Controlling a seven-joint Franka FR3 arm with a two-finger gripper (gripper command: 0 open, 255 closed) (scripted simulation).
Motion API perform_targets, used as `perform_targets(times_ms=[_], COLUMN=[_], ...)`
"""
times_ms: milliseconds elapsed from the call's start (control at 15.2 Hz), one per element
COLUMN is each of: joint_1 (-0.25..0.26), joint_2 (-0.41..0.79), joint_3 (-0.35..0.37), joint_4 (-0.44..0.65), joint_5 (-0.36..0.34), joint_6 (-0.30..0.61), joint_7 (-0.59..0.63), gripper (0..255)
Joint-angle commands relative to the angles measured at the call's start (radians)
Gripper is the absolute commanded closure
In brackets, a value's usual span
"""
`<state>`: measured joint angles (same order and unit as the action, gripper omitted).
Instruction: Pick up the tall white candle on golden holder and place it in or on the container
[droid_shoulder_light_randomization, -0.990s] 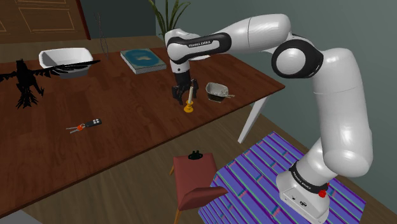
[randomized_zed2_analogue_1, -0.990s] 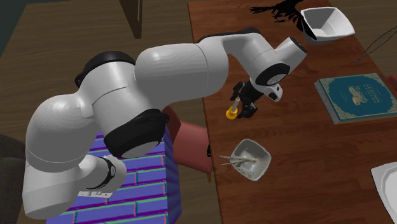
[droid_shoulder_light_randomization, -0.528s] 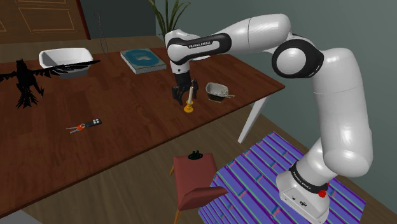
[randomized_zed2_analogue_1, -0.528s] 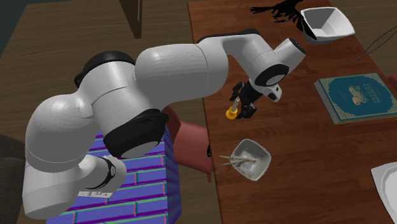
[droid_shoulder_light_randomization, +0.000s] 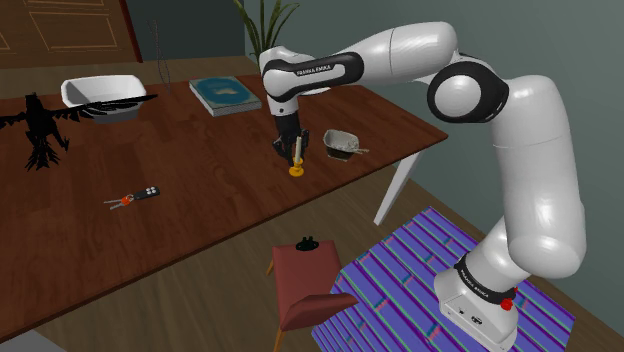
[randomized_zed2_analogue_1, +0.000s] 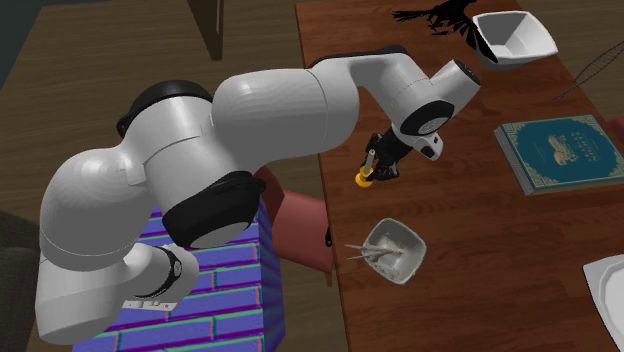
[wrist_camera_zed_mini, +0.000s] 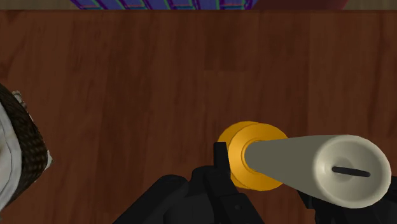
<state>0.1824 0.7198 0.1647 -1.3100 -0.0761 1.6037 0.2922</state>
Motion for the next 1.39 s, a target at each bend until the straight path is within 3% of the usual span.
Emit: perform_targets(times_ms=[0, 1320], joint_1=[0.000, 0.005], joint_2=[0.000, -0.059], joint_3=[0.000, 0.006], joint_4=[0.000, 0.159], joint_5=[0.000, 0.009], joint_6=[0.000, -0.218], joint_7=[0.000, -0.002], gripper=[255, 255])
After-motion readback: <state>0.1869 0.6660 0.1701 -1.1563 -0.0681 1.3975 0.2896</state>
